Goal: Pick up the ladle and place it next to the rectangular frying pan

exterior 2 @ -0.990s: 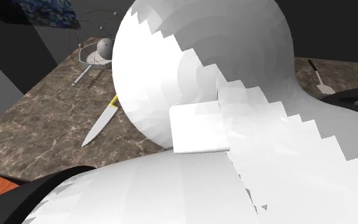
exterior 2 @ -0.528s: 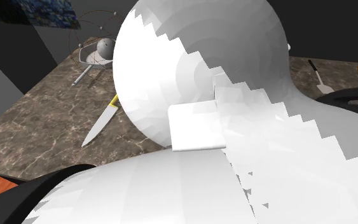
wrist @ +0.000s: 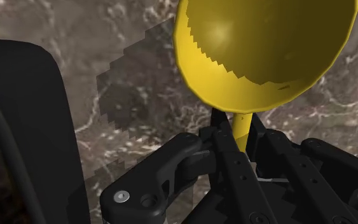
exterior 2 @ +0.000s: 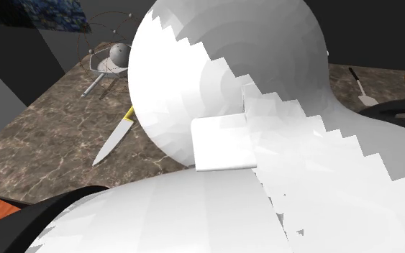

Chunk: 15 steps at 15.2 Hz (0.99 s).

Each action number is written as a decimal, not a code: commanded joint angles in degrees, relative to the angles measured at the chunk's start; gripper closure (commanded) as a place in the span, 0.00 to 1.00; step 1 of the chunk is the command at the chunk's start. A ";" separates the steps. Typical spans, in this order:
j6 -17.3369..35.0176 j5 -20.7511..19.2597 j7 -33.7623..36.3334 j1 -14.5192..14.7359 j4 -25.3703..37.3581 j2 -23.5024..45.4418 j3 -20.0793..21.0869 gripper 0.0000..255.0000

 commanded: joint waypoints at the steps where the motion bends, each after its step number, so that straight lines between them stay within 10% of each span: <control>1: -0.02 -0.01 0.00 0.00 -0.05 0.04 0.00 1.00; 15: -8.22 -2.20 2.53 0.32 4.40 -4.10 -0.76 1.00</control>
